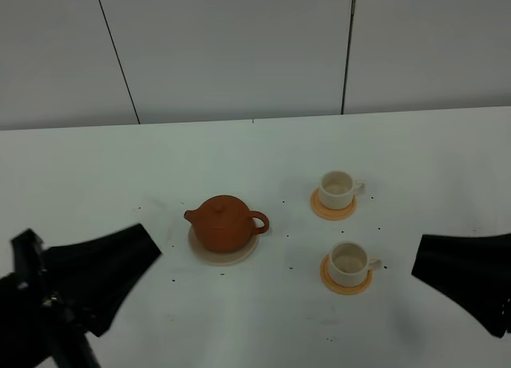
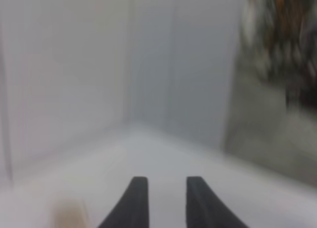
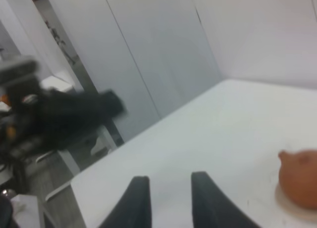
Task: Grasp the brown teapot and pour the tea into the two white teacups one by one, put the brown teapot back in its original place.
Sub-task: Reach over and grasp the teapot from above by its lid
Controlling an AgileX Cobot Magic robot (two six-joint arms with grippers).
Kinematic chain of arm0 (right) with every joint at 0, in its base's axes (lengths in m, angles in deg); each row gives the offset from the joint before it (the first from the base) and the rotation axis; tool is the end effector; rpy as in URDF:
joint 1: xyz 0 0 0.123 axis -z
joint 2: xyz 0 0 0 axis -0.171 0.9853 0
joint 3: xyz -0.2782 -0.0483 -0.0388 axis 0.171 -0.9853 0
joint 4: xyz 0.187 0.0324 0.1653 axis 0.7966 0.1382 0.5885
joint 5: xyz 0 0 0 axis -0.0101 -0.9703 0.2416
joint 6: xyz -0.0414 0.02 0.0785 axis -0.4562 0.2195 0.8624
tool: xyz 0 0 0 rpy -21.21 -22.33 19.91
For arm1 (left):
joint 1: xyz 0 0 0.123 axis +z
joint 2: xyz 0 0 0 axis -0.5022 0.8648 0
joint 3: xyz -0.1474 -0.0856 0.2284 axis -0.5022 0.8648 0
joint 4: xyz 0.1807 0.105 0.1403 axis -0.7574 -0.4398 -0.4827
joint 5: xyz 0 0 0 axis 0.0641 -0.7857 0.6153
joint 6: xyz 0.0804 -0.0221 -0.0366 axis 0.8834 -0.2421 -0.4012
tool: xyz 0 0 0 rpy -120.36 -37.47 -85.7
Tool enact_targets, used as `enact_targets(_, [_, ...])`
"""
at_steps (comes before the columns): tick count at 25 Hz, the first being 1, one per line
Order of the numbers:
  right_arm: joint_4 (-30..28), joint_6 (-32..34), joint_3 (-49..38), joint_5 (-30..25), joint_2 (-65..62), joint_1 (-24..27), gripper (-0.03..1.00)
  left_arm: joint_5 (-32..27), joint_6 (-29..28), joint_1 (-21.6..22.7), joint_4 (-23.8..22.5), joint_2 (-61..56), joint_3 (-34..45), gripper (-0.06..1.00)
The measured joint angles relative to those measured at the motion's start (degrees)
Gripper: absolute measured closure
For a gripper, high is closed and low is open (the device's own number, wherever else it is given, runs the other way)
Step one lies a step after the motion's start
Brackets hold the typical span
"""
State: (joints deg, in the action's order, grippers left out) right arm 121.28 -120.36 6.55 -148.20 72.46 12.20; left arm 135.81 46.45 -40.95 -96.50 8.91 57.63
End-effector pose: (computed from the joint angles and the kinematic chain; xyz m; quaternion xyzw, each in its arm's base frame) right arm 0.1488 0.0759 0.2756 -0.2799 0.6459 0.4430 0.5552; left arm 0.1235 -0.0908 0.2589 0.2916 0.5535 -0.4033 0.6678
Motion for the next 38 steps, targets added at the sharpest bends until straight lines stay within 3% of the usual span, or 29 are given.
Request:
enact_targets(2, [0.0,3.48,2.79,5.06,-1.46,0.0,0.77,-5.93,-3.26,0.0,2.73,-7.79,-0.04,0.76])
enact_targets(9, [-3.61,13.94,8.3,37.71,-15.1,0.0,0.77,-34.72,-9.25,0.0,2.72,-28.92,-0.04,0.79])
enact_targets(11, [-8.17,18.28,8.34,41.74,-20.36,0.0,0.77,-40.63,-9.76,0.0,2.77,-31.71,-0.04,0.79])
enact_targets(13, [-16.67,25.77,8.34,42.78,-24.94,0.0,0.77,-43.88,-9.95,0.0,2.77,-32.63,-0.04,0.79])
enact_targets(15, [-29.12,38.66,8.36,42.49,-29.07,0.0,0.77,-45.71,-10.15,0.0,2.83,-32.49,-0.04,0.79])
enact_targets(17, [-46.48,54.22,8.36,41.13,-32.03,0.0,0.77,-45.85,-10.19,0.0,2.89,-31.9,-0.04,0.79])
enact_targets(21, [-79.41,87.19,8.36,31.41,-37.47,0.0,0.77,-45.8,-10.26,0.0,2.93,-30.06,-0.04,0.79])
enact_targets(23, [-87.5,95.92,8.36,25.68,-40.93,0.0,0.77,-45.6,-10.33,0.0,2.93,-28.94,-0.04,0.79])
enact_targets(30, [-90.31,102.26,8.36,11.97,-54.81,0.0,0.77,-43.93,-10.24,0.0,2.87,-23.39,-1.99,0.79])
enact_targets(38, [-92.93,106.01,5.77,7.07,-57.21,0.0,0.77,-43.16,-9.86,0.0,-0.12,-11.48,-9.55,0.79])
